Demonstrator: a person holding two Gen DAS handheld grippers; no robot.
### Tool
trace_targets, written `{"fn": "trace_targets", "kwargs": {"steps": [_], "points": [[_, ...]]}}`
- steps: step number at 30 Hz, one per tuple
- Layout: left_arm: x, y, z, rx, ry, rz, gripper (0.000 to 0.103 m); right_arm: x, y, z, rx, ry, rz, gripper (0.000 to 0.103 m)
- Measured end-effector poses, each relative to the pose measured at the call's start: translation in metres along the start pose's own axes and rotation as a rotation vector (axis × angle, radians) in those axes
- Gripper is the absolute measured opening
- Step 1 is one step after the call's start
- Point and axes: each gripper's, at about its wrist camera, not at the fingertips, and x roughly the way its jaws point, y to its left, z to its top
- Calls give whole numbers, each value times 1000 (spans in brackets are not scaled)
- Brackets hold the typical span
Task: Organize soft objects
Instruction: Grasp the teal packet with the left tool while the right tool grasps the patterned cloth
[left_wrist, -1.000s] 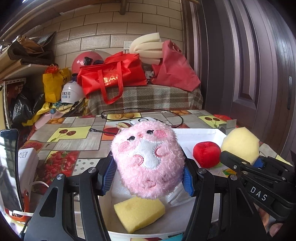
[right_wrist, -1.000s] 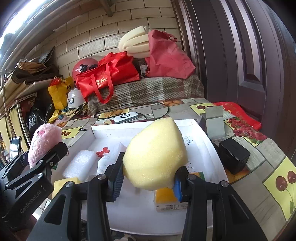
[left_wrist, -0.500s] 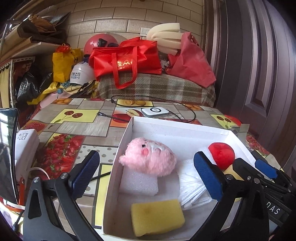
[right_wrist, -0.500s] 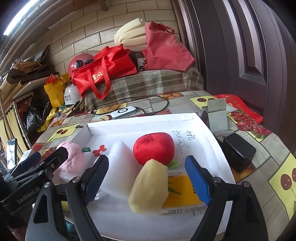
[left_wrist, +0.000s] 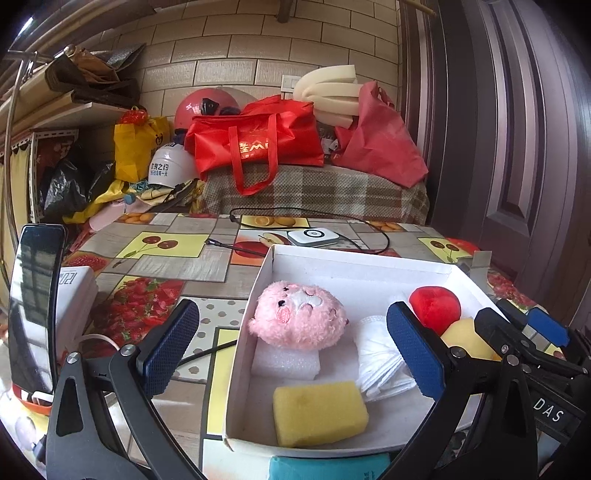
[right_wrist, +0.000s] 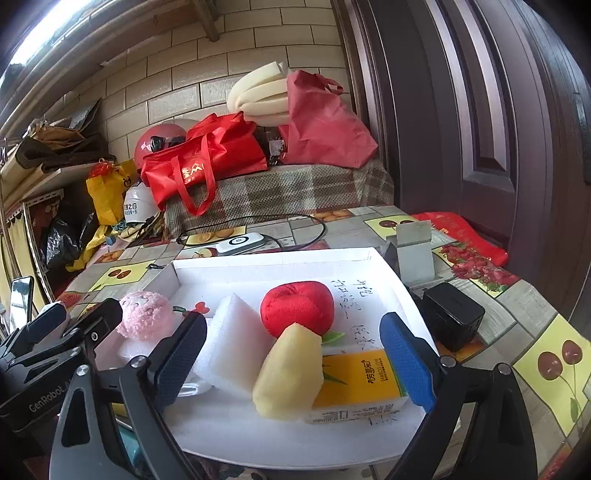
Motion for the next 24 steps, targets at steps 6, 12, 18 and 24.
{"fn": "trace_targets", "kwargs": {"steps": [6,12,18,24], "points": [[-18,25,-7,-63,32,-88,103,-13,-18,-5,55,16,4,103],[-16,70,-19,-251,141,-147,102,-23,-60,-16,201,78,12,103],[-26,59,-23,-99,223,-176,102,-40,-73,-30,188,174,68,103],[-38,24,-32,154,266,-312,102,-67,-34,-38,-16,162,154,103]]}}
